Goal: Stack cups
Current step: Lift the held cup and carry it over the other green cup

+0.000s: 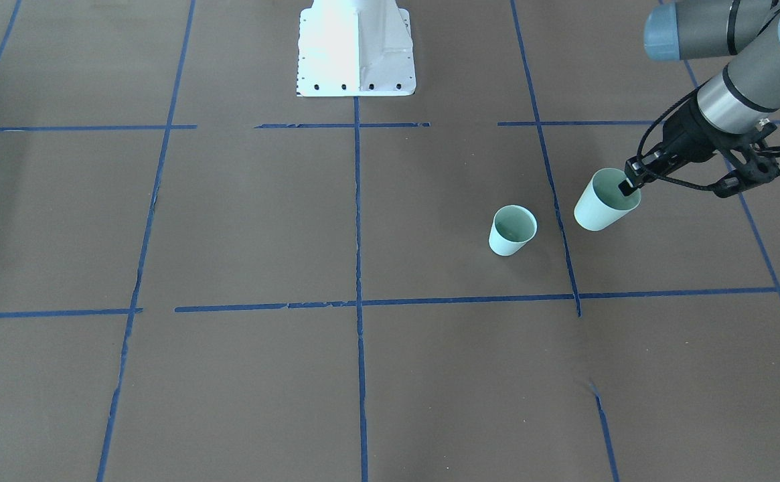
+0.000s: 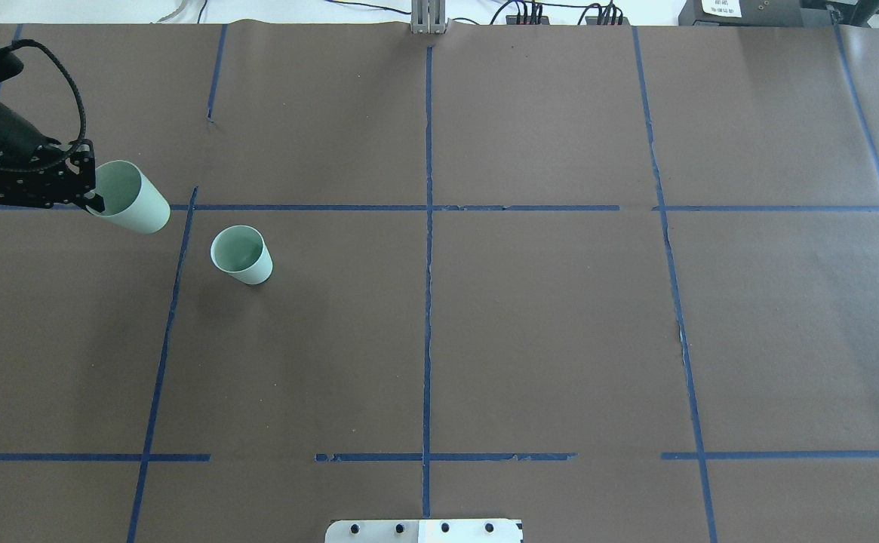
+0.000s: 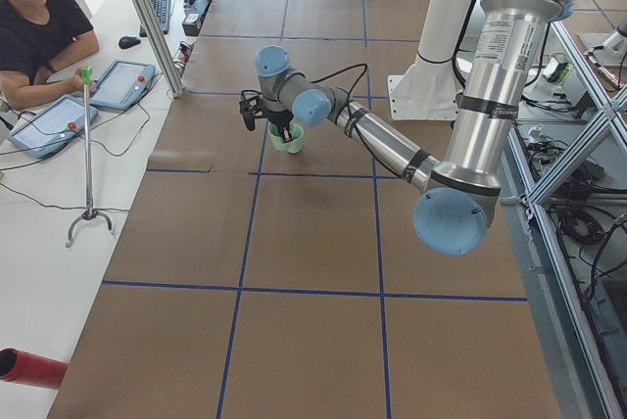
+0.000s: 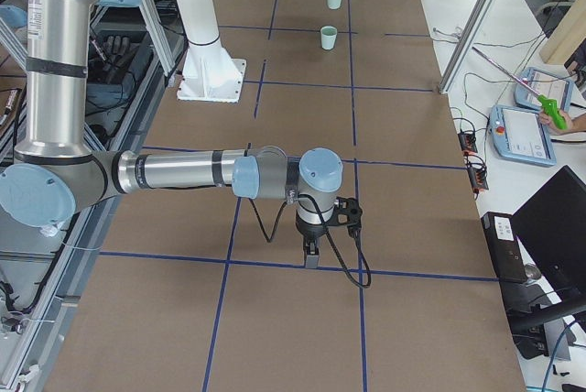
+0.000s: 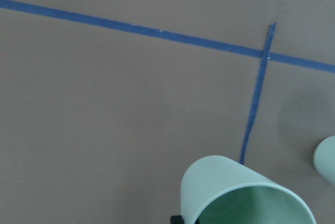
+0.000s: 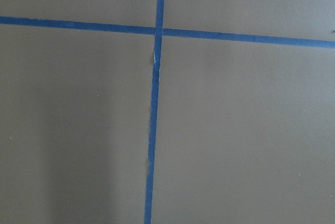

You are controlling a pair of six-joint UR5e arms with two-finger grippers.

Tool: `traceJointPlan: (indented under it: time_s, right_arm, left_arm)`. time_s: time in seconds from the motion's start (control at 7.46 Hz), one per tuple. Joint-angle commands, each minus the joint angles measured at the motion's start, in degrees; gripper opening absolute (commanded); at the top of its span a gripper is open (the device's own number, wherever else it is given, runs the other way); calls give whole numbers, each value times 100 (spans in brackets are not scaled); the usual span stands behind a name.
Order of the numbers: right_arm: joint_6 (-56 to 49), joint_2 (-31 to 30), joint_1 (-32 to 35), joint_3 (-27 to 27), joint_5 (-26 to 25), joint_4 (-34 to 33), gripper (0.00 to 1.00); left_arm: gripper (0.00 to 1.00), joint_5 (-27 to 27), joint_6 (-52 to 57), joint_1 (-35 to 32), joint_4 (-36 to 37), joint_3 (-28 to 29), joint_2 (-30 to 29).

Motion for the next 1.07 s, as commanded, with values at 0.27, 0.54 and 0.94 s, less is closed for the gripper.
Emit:
traceJointPlan:
  time_s: [0.27, 0.54, 0.94]
  right_arm:
    - [0, 0, 0, 0, 6, 0, 100]
    - [0, 0, 0, 0, 6, 0, 100]
    - [0, 0, 0, 0, 6, 0, 100]
  left_arm:
    - [0, 711, -1450, 996, 54, 387, -882]
    - [0, 722, -1450, 1007, 54, 301, -804]
    - [0, 722, -1450, 1025, 54, 352, -592]
